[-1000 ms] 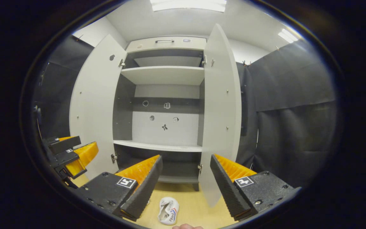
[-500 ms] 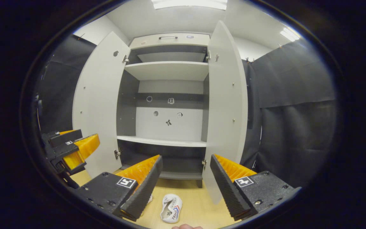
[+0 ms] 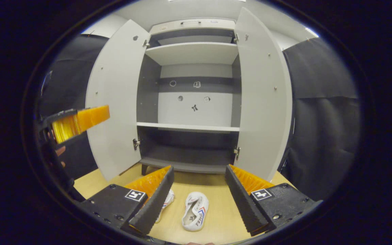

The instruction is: Grab one shoe with the right hand and put it into the shoe cabinet, grab the other shoe with the left hand and put it into the shoe cabinet; then close the right door with the right hand and the left door with the left hand.

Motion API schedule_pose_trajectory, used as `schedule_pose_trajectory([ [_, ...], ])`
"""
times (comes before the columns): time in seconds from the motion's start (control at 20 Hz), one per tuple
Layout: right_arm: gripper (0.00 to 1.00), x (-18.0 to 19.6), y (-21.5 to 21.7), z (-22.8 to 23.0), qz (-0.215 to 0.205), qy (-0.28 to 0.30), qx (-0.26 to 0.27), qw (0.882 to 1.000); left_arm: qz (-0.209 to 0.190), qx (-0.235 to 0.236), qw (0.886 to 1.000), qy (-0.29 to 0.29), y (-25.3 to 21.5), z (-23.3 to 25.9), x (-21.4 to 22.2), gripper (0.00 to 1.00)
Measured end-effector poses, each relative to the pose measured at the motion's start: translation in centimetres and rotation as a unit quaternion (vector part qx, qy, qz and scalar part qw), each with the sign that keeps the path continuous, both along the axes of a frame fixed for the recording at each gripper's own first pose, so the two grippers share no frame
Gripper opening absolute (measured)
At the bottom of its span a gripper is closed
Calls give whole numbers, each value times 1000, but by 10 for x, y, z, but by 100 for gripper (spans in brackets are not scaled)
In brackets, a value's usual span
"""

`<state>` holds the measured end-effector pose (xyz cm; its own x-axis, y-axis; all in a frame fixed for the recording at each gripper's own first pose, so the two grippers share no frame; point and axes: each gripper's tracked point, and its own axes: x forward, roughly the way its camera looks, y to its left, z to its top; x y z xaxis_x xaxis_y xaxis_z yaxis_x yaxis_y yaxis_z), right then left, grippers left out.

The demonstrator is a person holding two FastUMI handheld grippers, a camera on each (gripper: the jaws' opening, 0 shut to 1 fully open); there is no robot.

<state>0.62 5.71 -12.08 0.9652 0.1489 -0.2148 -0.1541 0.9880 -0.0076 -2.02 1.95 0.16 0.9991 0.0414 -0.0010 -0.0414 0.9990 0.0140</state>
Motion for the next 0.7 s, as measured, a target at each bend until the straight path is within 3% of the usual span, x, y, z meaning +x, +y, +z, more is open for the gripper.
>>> schedule_pose_trajectory([
  [0.15, 94, 0, 14, -46, 20, 51, 11, 998, 2, 2, 1000, 4, 5, -2, -2, 96],
  [0.3, 98, 0, 25, -84, 38, 97, 38, 994, 5, 6, 1000, 11, 10, -7, -5, 96],
  [0.65, 82, 6, 37, -172, 49, 193, 30, 979, 16, 8, 1000, 20, 25, -13, -9, 96],
  [0.7, 75, 8, 39, -183, 50, 205, 31, 977, 18, 9, 1000, 21, 27, -13, -10, 96],
])
